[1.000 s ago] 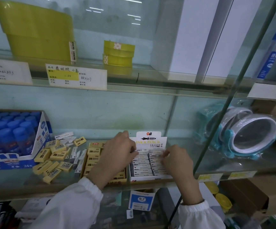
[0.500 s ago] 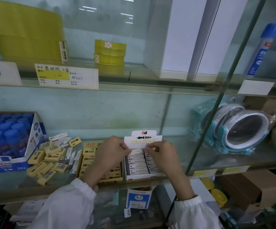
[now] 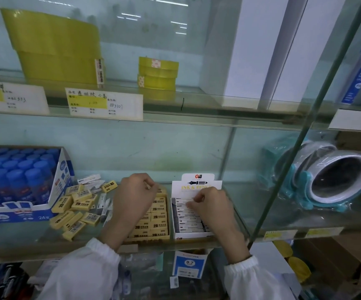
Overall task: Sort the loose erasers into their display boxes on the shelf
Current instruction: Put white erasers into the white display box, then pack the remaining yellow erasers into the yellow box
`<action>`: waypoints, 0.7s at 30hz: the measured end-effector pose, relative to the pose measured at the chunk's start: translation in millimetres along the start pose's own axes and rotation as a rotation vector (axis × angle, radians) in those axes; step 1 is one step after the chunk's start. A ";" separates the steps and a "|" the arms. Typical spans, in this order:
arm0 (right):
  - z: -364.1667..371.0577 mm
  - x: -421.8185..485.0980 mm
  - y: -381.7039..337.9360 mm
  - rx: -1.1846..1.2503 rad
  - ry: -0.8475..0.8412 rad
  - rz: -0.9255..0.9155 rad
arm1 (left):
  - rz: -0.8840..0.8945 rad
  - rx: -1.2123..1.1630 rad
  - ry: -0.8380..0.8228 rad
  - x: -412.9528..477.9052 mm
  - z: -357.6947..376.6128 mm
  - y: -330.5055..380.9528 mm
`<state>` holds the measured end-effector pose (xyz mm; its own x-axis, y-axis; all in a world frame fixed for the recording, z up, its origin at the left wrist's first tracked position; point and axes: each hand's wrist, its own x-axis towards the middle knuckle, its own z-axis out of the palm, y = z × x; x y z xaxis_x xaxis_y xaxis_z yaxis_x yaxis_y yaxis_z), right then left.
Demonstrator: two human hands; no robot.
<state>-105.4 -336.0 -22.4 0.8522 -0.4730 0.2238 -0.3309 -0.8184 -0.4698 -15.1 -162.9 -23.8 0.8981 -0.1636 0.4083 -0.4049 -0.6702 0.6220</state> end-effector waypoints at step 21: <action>25.0 25.2 -143.6 0.043 -0.509 -0.690 | -0.059 0.312 0.016 0.7 -120.8 -103.1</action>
<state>-26.2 -222.2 29.3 0.9385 0.3389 0.0656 0.3355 -0.8511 -0.4037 6.5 -6.5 -6.9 0.9148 -0.1078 0.3894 -0.2773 -0.8684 0.4111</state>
